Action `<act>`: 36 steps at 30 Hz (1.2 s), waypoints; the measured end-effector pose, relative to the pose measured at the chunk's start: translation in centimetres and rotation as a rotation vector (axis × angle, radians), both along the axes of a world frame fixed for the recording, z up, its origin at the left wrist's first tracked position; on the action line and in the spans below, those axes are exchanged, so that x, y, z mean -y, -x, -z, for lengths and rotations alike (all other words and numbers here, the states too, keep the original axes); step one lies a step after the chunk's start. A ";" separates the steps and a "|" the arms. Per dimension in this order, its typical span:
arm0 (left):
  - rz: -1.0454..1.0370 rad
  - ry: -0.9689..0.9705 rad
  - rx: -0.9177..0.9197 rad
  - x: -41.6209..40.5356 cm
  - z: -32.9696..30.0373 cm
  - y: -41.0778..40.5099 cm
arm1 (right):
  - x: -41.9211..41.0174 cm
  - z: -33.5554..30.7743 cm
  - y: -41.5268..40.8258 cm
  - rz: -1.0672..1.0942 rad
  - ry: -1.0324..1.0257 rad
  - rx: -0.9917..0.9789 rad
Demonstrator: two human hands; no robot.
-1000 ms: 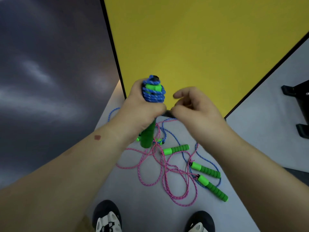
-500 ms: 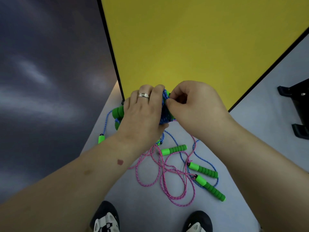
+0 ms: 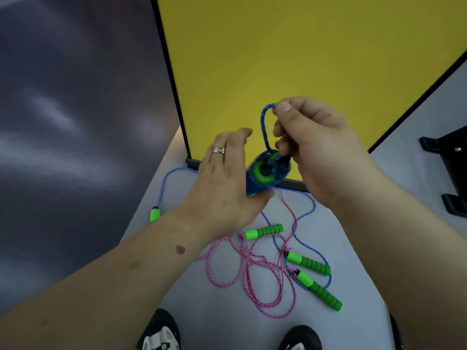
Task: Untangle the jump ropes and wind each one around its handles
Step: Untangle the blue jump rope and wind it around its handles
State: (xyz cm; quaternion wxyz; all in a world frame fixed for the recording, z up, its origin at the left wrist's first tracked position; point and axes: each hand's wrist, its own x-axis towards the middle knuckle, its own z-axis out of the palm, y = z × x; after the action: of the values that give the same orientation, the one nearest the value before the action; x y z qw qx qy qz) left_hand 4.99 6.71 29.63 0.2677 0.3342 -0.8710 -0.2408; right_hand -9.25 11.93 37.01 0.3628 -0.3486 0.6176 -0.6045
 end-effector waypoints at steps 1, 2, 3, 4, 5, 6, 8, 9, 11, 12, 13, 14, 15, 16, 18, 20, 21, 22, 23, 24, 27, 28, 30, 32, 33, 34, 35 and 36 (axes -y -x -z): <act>0.029 -0.072 -0.064 -0.2 -0.5 0.1 | 0.0 -0.2 0.0 -0.044 -0.014 -0.109; 0.043 -0.142 -0.132 -0.2 -1.1 0.3 | 0.0 -0.4 0.1 -0.085 -0.035 -0.199; 0.048 -0.214 -0.204 -0.2 -1.6 0.5 | -0.1 -0.6 0.2 -0.116 -0.055 -0.264; 0.049 -0.287 -0.280 -0.1 -2.1 0.9 | -0.2 -0.7 0.4 -0.136 -0.068 -0.298; 0.048 -0.353 -0.361 0.0 -2.5 1.2 | -0.3 -0.8 0.6 -0.147 -0.069 -0.305; 0.041 -0.394 -0.433 0.2 -2.8 1.6 | -0.5 -0.9 0.8 -0.153 -0.061 -0.300; 0.016 -0.414 -0.499 0.4 -3.2 2.0 | -0.8 -0.8 1.5 -0.154 -0.044 -0.290; 0.004 -0.429 -0.505 0.5 -3.4 2.1 | -1.0 -0.7 1.9 -0.152 -0.038 -0.281; -0.020 -0.471 -0.504 0.7 -3.5 2.2 | -1.3 -0.4 2.5 -0.147 -0.025 -0.237; -0.028 -0.488 -0.509 0.9 -3.5 2.2 | -1.4 -0.3 2.6 -0.143 -0.021 -0.210; -0.033 -0.505 -0.519 0.9 -3.6 2.3 | -1.5 -0.2 2.8 -0.141 -0.021 -0.188; -0.038 -0.523 -0.528 1.0 -3.7 2.2 | -1.6 -0.1 2.9 -0.140 -0.024 -0.166; -0.043 -0.541 -0.532 0.9 -3.8 2.2 | -1.7 0.1 3.0 -0.139 -0.029 -0.143; -0.050 -0.552 -0.532 0.9 -3.9 2.2 | -1.9 0.2 3.0 -0.138 -0.035 -0.124; -0.067 -0.566 -0.529 0.9 -4.2 2.2 | -2.1 0.3 3.1 -0.131 -0.051 -0.122; -0.086 -0.583 -0.541 1.0 -4.4 2.3 | -2.2 0.2 3.2 -0.100 -0.054 -0.165; -0.092 -0.588 -0.550 1.1 -4.5 2.5 | -2.1 0.1 3.2 -0.071 -0.045 -0.180; -0.096 -0.591 -0.557 1.3 -4.7 2.6 | -2.0 0.0 3.2 -0.037 -0.032 -0.183; -0.096 -0.595 -0.563 1.5 -5.1 2.8 | -1.8 -0.2 3.3 -0.001 -0.016 -0.181; -0.095 -0.599 -0.567 1.7 -5.5 3.1 | -1.5 -0.5 3.4 0.034 -0.002 -0.183; -0.092 -0.628 -0.587 2.6 -7.6 4.2 | -0.5 -2.1 3.9 0.123 0.028 -0.183; -0.092 -0.630 -0.594 3.0 -8.7 4.6 | -0.1 -3.1 4.1 0.148 0.038 -0.176; -0.090 -0.625 -0.605 3.7 -11.5 5.4 | 0.4 -5.3 4.5 0.193 0.057 -0.179; -0.089 -0.626 -0.614 4.4 -15.3 6.4 | 0.9 -8.9 5.1 0.225 0.067 -0.186; -0.088 -0.622 -0.615 4.6 -17.5 6.8 | 1.1 -11.1 5.4 0.237 0.069 -0.184; -0.086 -0.615 -0.611 4.8 -19.9 7.2 | 1.2 -13.4 5.7 0.246 0.070 -0.180; -0.081 -0.607 -0.607 4.9 -22.3 7.7 | 1.3 -15.9 6.1 0.255 0.071 -0.179; -0.076 -0.599 -0.606 5.0 -24.9 8.1 | 1.4 -18.5 6.5 0.260 0.073 -0.181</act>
State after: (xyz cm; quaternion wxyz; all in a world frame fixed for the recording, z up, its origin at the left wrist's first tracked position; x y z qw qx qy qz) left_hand -3.12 1.72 54.55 0.4112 0.3431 -0.6316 -0.5606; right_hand -15.75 10.53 55.47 0.2115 -0.3318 0.6654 -0.6343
